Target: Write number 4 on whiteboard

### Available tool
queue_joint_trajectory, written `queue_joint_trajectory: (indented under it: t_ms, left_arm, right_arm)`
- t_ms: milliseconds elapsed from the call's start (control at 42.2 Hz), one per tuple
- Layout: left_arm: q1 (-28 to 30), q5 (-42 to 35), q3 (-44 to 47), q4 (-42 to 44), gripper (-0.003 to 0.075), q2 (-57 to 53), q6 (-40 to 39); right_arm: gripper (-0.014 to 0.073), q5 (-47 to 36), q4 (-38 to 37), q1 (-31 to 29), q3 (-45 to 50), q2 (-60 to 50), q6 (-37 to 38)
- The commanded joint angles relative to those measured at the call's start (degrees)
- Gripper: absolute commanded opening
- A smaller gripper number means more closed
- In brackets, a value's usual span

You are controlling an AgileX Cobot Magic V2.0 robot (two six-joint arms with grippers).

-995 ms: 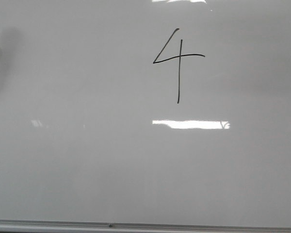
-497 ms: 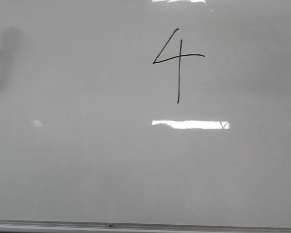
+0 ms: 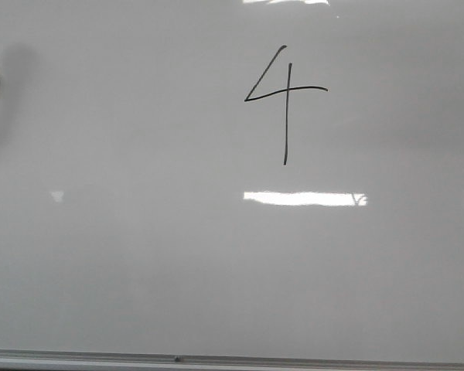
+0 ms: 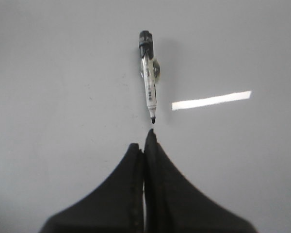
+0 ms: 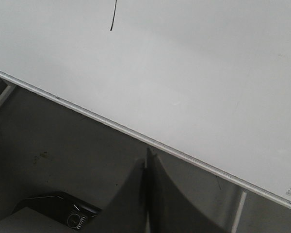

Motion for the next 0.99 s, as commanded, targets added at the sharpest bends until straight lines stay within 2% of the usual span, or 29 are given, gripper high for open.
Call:
queue_joint_trajectory:
  t_ms: [0, 379, 545, 971]
  left_arm:
    - [0.1, -7.4, 0.6, 0.3, -0.002, -0.9, -2.2]
    - [0.1, -10.2, 3.0, 2.6, -0.002, -0.9, -7.1]
    - [0.1, -17.1, 6.9, 2.6, -0.002, -0.9, -7.9]
    - [0.1, -17.1, 6.8, 2.5, -0.002, -0.9, -7.9]
  right_arm:
    - [-0.0069, -3.5, -0.2, -0.4, -1.2, 0.1, 0.0]
    - [-0.0069, -3.5, -0.2, -0.4, -1.2, 0.1, 0.0]
    - [-0.0069, -3.5, -0.2, -0.4, -1.2, 0.1, 0.0]
    - [-0.0069, -3.5, -0.2, -0.4, -1.2, 0.1, 0.0]
